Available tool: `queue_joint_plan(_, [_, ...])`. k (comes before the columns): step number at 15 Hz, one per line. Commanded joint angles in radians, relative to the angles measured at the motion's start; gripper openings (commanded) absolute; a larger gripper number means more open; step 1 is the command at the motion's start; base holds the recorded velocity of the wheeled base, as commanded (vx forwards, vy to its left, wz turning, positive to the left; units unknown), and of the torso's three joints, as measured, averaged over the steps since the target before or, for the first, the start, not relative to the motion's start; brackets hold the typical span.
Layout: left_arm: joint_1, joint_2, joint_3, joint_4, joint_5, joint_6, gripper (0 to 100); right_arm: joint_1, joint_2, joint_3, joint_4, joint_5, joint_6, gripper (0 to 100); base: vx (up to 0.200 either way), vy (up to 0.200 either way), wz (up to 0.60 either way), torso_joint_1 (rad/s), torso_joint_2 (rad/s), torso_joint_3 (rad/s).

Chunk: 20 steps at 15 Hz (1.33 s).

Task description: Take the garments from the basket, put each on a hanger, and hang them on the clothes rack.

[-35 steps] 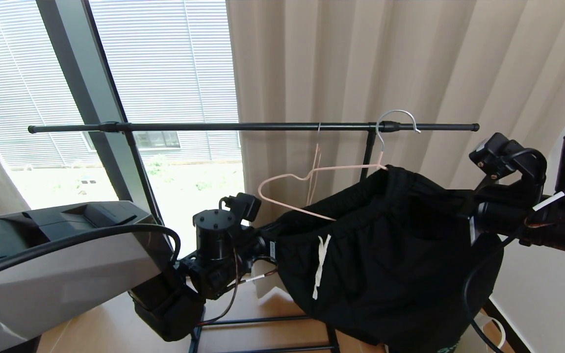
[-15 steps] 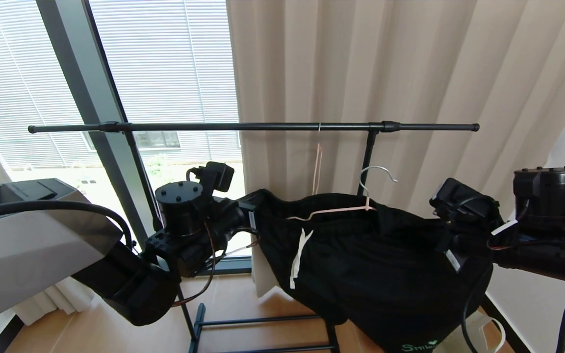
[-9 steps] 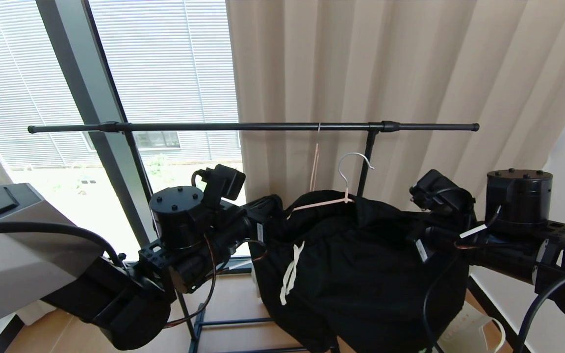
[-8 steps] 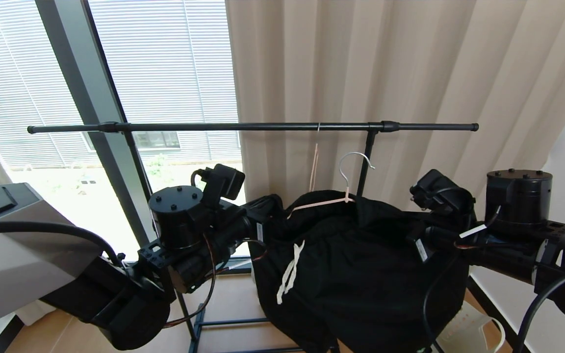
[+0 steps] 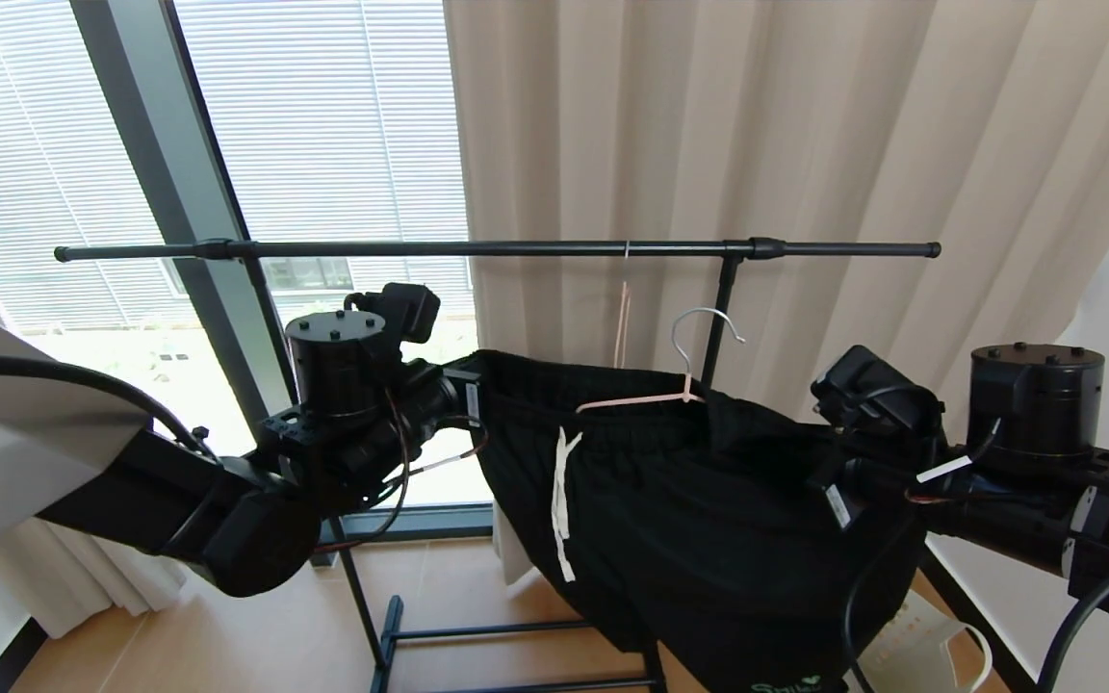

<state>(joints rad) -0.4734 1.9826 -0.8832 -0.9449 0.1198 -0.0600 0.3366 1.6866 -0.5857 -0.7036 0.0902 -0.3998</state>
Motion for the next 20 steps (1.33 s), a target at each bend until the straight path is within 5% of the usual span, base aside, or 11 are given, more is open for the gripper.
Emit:
queue_joint_plan(1, [-0.01,-0.051,-0.089,0.166,0.043,-0.05,0,0.007,-0.008,0.015,-0.014,0.0,-0.002,0,0.0,0.0,0.0,0.0,0.0,0.0])
queue_joint_plan(4, [-0.059,-0.12,-0.146,0.433,0.054,-0.1,0,0.056,0.005,0.057,-0.128,-0.018,-0.001,0,0.0,0.0,0.0,0.0,0.0,0.0])
queue_joint_plan(7, [-0.099,-0.157,-0.169,0.558,0.054,-0.118,0,0.09,0.021,0.072,-0.189,-0.086,0.004,0,0.0,0.0,0.0,0.0,0.0,0.0])
queue_joint_plan(14, [-0.169,-0.205,-0.155,0.578,0.054,-0.144,0,0.127,0.136,0.092,-0.361,-0.179,0.002,0,0.0,0.0,0.0,0.0,0.0,0.0])
queue_joint_plan(20, [-0.175,-0.237,-0.149,0.578,0.054,-0.147,0,0.122,0.177,0.078,-0.384,-0.254,0.001,0,0.0,0.0,0.0,0.0,0.0,0.0])
